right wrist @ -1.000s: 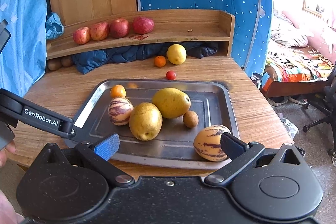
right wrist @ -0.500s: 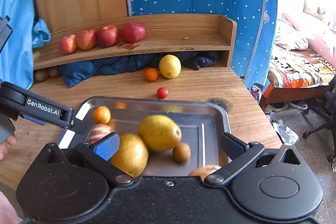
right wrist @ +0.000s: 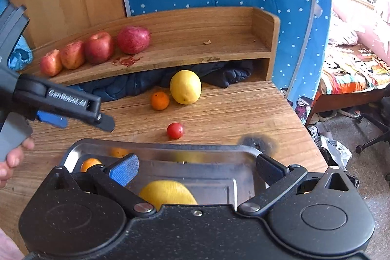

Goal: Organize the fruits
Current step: 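Withdraw both open tools from the tray toward the fruits under the shelf, then grasp the small tangerine with left tool while right tool grasps the red cherry tomato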

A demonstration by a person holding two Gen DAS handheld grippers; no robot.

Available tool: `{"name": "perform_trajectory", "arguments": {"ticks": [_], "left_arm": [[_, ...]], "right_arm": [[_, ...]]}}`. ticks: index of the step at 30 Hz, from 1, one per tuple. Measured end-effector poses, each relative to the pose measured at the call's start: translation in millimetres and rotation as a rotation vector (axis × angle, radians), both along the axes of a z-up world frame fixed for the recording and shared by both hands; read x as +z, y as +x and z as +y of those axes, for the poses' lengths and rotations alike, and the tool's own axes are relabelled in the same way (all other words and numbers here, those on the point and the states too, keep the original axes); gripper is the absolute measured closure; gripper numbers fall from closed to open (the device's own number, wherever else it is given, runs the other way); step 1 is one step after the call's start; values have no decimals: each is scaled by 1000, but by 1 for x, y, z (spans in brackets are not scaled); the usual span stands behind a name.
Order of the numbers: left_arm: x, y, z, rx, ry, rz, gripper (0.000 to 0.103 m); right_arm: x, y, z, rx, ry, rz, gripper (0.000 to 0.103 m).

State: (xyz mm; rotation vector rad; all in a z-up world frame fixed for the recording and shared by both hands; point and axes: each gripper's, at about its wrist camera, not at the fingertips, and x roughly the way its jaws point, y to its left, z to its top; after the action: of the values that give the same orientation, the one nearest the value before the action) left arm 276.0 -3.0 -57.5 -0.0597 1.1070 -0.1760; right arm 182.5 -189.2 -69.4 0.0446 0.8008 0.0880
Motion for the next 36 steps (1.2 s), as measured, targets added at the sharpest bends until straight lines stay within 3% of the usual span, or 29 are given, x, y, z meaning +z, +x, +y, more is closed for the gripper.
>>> {"name": "perform_trajectory", "arguments": {"ticks": [10,18,29,36], "left_arm": [[-25,58,-25,-159,-16,16,1],[-36,75,-46,-302,-28,-26,2],[-40,83,-41,-338,-126,-54,28],[-42,85,-43,-357,-132,-71,39]], "right_arm": [[-12,48,14,45,1,83,2],[-20,83,29,84,-55,120,23],[-35,105,50,166,-108,172,56],[-45,113,48,152,-88,200,61]]}}
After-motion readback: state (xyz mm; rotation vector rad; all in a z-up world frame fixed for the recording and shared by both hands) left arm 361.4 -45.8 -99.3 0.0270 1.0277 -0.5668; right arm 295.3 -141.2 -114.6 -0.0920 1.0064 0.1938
